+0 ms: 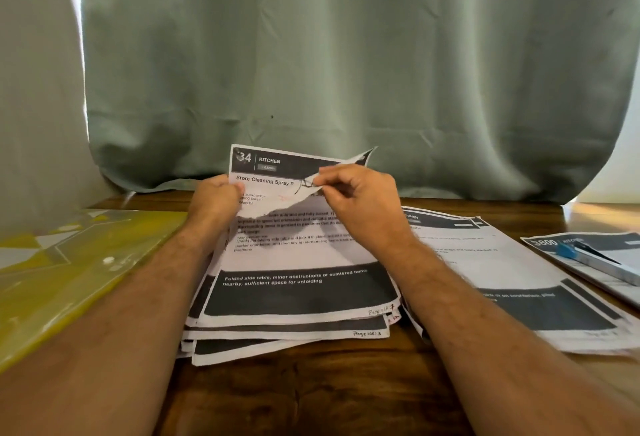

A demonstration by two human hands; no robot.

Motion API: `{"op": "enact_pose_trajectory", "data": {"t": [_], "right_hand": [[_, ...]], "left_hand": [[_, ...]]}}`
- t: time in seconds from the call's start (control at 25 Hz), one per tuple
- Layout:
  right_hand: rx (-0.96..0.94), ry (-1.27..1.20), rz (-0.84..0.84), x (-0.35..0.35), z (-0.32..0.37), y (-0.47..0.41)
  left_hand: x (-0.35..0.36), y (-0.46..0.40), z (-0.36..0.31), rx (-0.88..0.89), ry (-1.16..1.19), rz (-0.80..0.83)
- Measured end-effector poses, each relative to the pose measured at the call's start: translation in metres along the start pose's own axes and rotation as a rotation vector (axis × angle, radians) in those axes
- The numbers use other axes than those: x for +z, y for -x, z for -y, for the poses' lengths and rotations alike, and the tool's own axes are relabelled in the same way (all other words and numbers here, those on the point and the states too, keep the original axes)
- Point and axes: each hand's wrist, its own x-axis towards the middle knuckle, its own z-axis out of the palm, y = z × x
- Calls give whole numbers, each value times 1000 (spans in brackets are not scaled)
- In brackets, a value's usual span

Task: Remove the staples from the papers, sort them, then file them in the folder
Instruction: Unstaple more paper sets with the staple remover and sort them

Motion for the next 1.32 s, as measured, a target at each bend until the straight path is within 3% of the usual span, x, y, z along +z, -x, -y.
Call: {"op": "enact_pose_trajectory", "data": {"t": [0.28,0.48,0.6,0.72,0.8,0.96,1.32], "right_hand": [[66,-104,-103,-3,-3,-6],[-97,-163,-301,-17,5,-12],[-75,-137,-235,-17,7,-9],[-59,-90,-169,-12,7,-6],[-27,-39,-121,-10,5,-6],[20,50,-76,-6,1,-3],[71,41,-57,1,7,-8]], "left_hand": [[-5,2,-7,-14,118,44],[-8,2,-12,114,-123,-29],[-4,13,-17,138,-105,3],[0,26,-18,89,258,53],[-1,27,-18,74,369,162],[-8,23,-16,81,346,309],[-14,31,-21,61,387,401]]}}
